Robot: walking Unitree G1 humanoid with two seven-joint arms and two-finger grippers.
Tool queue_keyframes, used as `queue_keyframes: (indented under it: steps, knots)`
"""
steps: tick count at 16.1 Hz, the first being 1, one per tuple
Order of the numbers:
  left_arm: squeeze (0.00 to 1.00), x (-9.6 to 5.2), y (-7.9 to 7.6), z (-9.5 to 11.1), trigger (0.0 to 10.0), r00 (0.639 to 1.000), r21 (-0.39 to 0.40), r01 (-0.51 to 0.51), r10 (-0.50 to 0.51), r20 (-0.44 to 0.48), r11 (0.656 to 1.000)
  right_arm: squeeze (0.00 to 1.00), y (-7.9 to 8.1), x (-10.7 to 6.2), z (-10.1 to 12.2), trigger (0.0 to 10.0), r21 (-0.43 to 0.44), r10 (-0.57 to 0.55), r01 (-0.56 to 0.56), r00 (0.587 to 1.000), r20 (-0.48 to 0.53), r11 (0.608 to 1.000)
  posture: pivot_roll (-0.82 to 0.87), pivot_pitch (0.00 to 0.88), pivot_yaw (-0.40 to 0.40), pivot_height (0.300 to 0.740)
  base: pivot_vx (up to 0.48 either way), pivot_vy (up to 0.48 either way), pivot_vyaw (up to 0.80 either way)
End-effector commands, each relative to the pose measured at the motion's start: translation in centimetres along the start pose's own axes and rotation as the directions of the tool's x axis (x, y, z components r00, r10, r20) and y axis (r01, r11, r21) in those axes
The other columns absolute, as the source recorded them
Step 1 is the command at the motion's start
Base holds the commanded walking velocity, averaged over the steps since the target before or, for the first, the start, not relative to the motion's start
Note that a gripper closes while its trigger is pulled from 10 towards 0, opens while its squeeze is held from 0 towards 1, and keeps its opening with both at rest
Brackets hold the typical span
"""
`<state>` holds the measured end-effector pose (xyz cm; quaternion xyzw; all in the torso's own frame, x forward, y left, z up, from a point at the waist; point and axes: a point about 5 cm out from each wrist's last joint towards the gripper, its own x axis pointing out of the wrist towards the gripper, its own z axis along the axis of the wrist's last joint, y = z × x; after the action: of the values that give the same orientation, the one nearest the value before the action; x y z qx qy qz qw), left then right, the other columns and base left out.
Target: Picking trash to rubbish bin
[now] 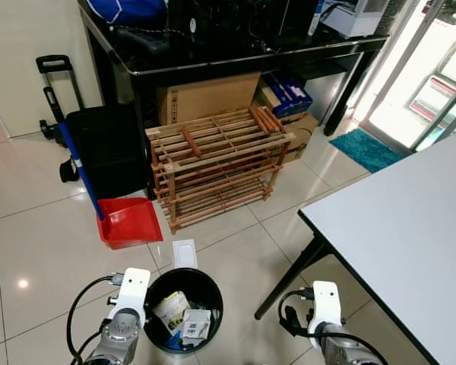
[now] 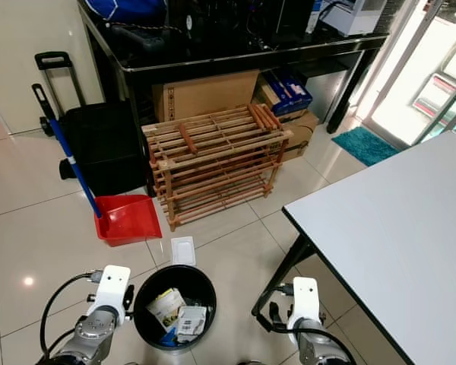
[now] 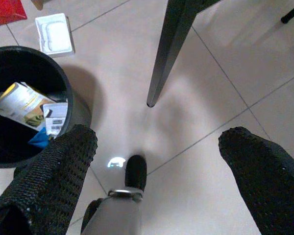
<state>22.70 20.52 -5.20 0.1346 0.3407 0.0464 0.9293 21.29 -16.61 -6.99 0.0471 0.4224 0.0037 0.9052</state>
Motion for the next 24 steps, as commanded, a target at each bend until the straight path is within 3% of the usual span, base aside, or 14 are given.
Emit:
queue_keyframes:
  steps: [1,9,15,24]
  knots:
    - [0.00,-0.15,-0.47,-0.49,10.0,1.000,0.012,0.000,0.000,-0.022,1.000,0.00,-0.77,-0.08,0.13,10.0,0.006,-0.023,0.023,1.000,0.009,1.000,-0.02,0.019,-0.120,0.740,0.000,0.000,0.00]
    - [0.00,-0.22,-0.66,-0.61,10.0,1.000,0.041,0.001,0.000,-0.023,0.999,0.00,-0.26,0.00,0.14,10.0,-0.005,0.001,-0.001,1.000,0.003,1.000,-0.01,0.025,-0.122,0.740,0.000,-0.232,-0.67]
    - [0.00,-0.25,-0.84,-0.65,10.0,1.000,0.056,0.011,-0.010,-0.021,0.998,0.00,-0.07,-0.01,-0.08,10.0,-0.011,0.014,-0.014,1.000,-0.007,1.000,-0.01,0.028,-0.123,0.740,0.000,0.000,-0.75]
    - [0.00,-0.29,-1.22,-0.65,10.0,0.999,0.059,0.027,-0.026,-0.022,0.998,0.00,-0.03,-0.03,-0.17,10.0,-0.008,0.027,-0.027,1.000,-0.009,1.000,-0.02,0.033,-0.125,0.740,0.000,0.000,0.00]
